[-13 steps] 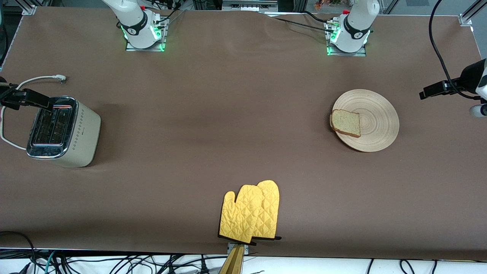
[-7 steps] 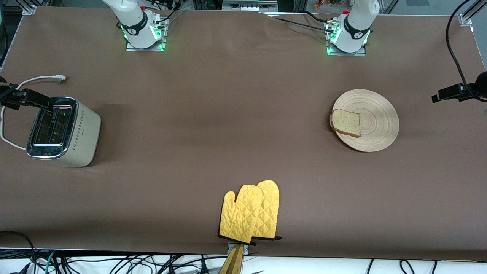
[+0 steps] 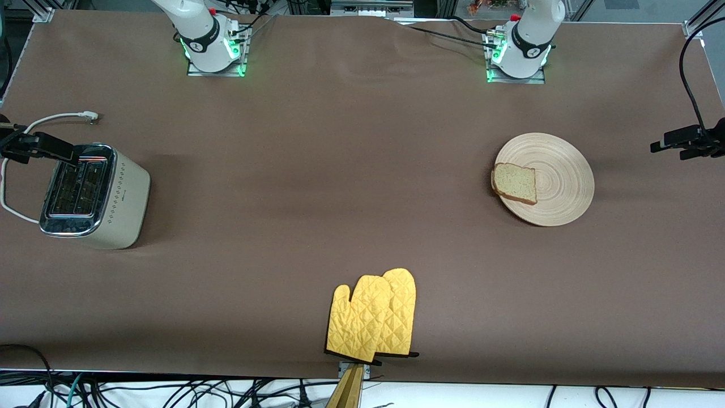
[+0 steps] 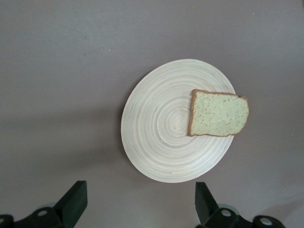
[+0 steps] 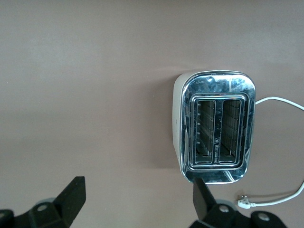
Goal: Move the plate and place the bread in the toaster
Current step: 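Lower the left gripper toward the rim of the wooden plate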
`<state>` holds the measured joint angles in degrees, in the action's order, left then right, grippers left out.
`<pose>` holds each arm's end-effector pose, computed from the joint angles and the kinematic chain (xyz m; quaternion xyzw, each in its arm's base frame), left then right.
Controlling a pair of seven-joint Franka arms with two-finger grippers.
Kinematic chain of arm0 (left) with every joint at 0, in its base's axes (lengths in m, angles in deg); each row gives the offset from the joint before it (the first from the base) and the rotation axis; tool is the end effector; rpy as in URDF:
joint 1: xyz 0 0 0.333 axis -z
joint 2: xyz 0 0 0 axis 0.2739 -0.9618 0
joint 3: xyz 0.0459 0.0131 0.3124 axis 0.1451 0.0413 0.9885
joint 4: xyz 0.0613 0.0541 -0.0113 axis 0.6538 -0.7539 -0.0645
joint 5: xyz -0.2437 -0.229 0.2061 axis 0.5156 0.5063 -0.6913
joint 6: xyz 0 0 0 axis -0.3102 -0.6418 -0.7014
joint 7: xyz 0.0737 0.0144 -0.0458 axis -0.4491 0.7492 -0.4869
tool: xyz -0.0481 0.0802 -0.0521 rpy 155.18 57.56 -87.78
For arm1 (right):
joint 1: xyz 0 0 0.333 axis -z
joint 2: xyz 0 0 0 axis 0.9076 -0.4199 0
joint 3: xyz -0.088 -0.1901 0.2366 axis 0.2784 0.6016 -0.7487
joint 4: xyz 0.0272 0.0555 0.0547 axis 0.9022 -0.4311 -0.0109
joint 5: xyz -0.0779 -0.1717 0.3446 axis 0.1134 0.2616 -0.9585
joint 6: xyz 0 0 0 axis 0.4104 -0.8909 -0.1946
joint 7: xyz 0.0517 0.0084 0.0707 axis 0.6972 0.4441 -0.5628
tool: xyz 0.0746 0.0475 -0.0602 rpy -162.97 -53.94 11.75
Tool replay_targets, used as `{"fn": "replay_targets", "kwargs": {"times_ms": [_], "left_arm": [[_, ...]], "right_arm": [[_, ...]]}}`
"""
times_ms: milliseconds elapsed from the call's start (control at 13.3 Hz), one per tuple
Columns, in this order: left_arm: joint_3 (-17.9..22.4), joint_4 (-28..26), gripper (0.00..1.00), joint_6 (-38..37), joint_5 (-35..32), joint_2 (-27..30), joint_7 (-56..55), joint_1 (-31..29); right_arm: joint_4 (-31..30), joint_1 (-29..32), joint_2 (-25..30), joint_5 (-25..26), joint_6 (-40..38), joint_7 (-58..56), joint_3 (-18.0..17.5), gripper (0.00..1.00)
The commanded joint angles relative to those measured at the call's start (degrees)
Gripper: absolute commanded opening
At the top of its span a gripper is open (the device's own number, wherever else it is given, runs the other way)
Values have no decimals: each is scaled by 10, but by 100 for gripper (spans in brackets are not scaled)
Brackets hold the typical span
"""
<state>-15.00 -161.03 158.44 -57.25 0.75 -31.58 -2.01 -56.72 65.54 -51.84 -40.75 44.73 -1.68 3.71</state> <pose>0.5065 0.2424 0.4219 0.9826 -0.0394 -0.0715 0.1669 0.6016 -0.0486 0.5849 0.9991 -0.0150 -0.0399 0.0053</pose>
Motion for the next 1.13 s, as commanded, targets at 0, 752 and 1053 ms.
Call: {"fn": "replay_targets", "kwargs": {"times_ms": [0,752,1053], "left_arm": [[-3,-4,100,18,47,-54,113,-44],[-8,24,100,15,210,-261,327,-119],[-25,17,100,5,243,-287,327,-119]], "right_arm": [[-10,2,8,-10,7,-6,0,100],[-10,2,8,-10,7,-6,0,100],[-10,2,8,-10,7,-6,0,100]]}}
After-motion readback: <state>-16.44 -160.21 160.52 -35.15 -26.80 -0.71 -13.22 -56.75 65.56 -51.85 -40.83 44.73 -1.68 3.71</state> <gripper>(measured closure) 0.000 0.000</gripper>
